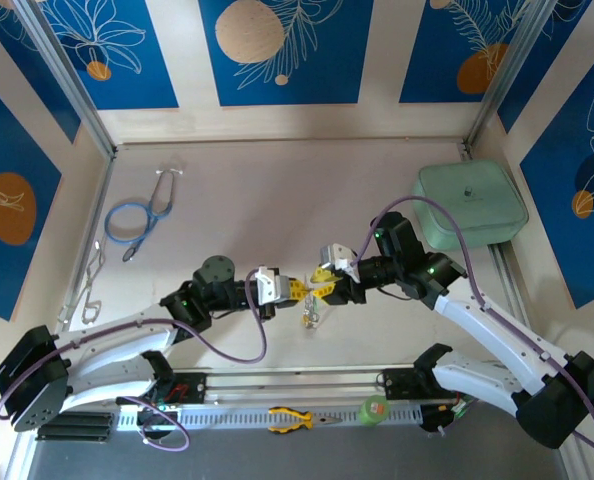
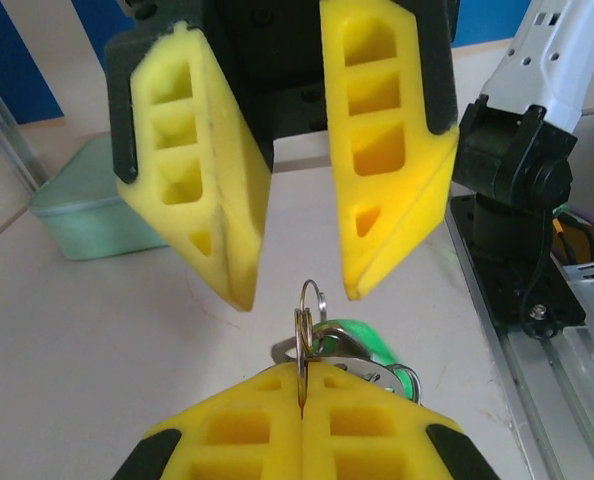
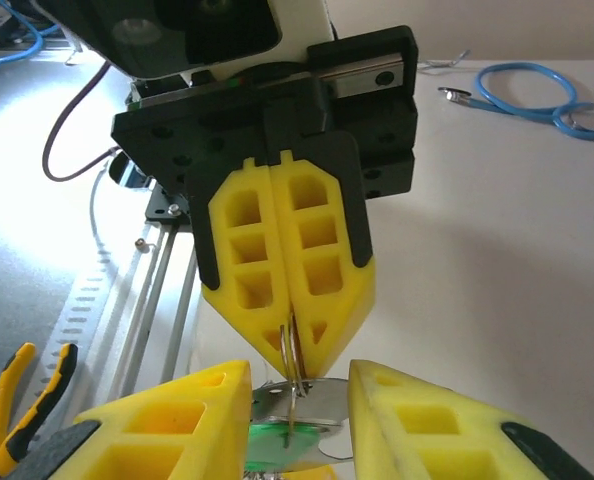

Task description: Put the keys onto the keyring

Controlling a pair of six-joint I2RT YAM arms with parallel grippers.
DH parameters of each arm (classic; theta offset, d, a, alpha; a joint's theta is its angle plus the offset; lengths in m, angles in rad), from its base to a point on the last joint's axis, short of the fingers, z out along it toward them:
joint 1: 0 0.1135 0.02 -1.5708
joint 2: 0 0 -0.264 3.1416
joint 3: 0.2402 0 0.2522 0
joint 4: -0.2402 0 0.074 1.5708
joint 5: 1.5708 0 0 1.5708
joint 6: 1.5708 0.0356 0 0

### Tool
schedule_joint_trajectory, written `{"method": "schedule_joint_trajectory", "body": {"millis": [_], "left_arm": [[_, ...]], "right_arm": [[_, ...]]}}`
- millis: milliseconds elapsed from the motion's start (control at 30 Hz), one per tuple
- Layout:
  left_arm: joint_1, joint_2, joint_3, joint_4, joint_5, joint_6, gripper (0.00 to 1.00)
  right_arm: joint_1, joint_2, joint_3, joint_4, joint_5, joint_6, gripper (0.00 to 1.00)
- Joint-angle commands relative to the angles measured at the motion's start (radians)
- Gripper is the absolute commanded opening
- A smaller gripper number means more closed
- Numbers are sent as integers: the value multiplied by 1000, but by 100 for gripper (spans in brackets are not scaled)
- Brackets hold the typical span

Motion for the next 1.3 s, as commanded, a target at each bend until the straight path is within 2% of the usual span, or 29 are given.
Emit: {"method": "schedule_joint_trajectory", "body": {"millis": [0,167,333,500,633,1100,1200,1267], "left_arm": [[2,-1,-3,79,34,-24,0],[2,-1,-2,77,36,-24,0],[2,-3,-2,63,33,-18,0],[2,-1,1,63,40,-11,0],[2,-7,1,49,32,-7,0],[2,-7,4,48,35,-5,0],[2,-5,7,52,36,-6,0],[2,-6,10,56,42,-5,0]], "right_arm": [[-3,-6,-16,-8,-60,-5,29],[0,-5,-19,-13,-36,-16,21],[-5,-27,-24,-9,-6,-14,18],[-5,-14,-13,-19,-16,-15,22],[-14,-29,-25,-22,2,-16,21],[-31,-37,-20,-50,0,-25,7],[-31,-36,-15,-53,-6,-27,0],[-32,-32,-16,-52,4,-23,0]]}}
